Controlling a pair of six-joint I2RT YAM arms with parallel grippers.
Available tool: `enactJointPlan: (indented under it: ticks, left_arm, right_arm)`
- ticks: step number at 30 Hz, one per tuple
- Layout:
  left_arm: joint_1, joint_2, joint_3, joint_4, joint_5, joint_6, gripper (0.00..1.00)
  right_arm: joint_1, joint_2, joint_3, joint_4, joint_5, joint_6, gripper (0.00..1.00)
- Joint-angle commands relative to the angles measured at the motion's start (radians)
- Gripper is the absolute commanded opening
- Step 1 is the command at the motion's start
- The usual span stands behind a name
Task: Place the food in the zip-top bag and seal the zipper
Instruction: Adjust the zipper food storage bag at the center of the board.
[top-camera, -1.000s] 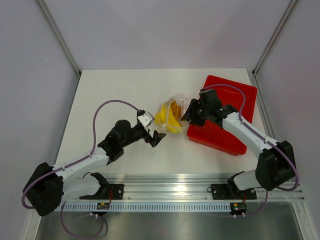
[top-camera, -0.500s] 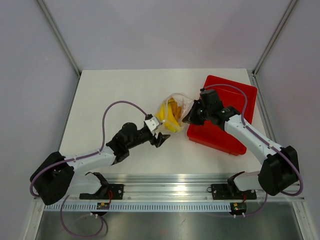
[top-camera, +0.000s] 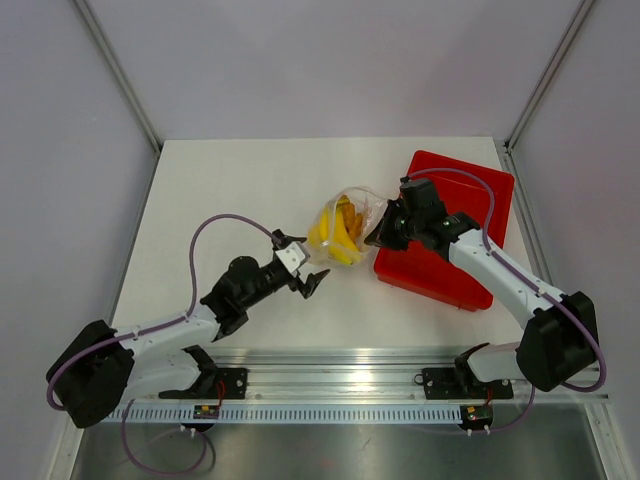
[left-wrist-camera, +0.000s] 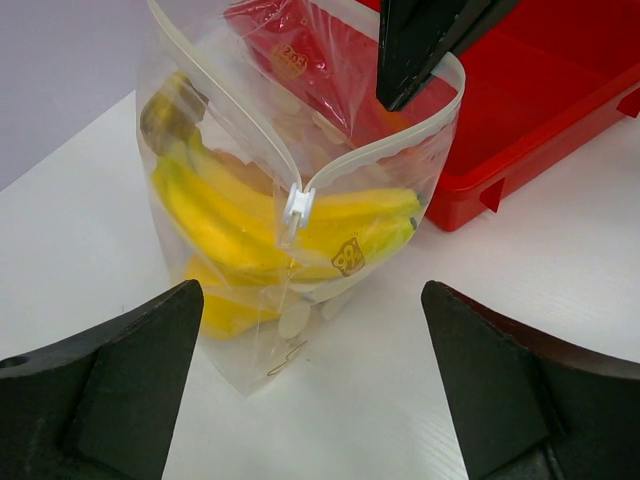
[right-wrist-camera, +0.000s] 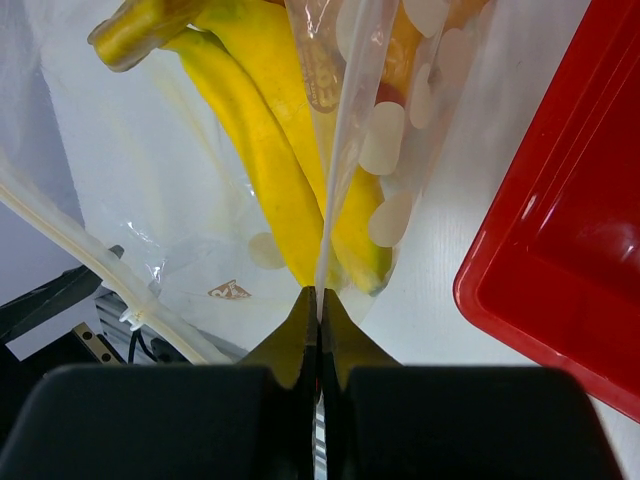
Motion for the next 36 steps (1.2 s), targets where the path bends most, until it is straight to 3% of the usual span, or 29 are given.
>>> enactJointPlan:
  ticks: [1,5,13,19,21,25,27,28,34,36]
  left_arm:
    - [0.007,0.018,0.036,0.07,0.041,0.028,0.97]
    - [0.007,0.077,0.066,0.139,0.059,0.017,0.97]
    - [0.009,0.101,0.122,0.128,0.072,0.059,0.72]
    - [0.009,0.123,0.145,0.116,0.116,0.05,0.64]
    - [0.009,0.14,0.152,0.13,0.124,0.043,0.56]
    - [0.009,0.178,0.183,0.133,0.136,0.023,0.22]
    - [0.009,0.199,0.206,0.084,0.153,0.026,0.01]
    - [0.009,0.203,0.224,0.067,0.16,0.03,0.0]
    - [0.012,0.152,0.195,0.062,0.141,0.039,0.0]
    - [0.022,0.115,0.16,0.09,0.102,0.024,0.0]
  right_arm:
    - [0.006,-0.027,0.025,0.033,-0.035,0.003,0.0]
    - [0.008,-0.022,0.033,0.027,-0.039,-0.006,0.0]
    - [0.006,-0.027,0.039,0.016,-0.042,-0.009,0.0]
    - [0.006,-0.025,0.039,0.022,-0.05,-0.005,0.0]
    - [0.006,-0.022,0.042,0.024,-0.052,-0.005,0.0]
    - [0.006,-0.015,0.048,0.018,-0.062,-0.005,0.01]
    - [0.006,-0.013,0.059,0.004,-0.067,-0.015,0.05]
    - [0.008,-0.017,0.064,-0.007,-0.062,-0.018,0.07]
    - [0.0,-0.041,0.156,-0.143,0.068,-0.103,0.63]
    - [-0.012,-0.039,0.206,-0.177,0.122,-0.141,0.64]
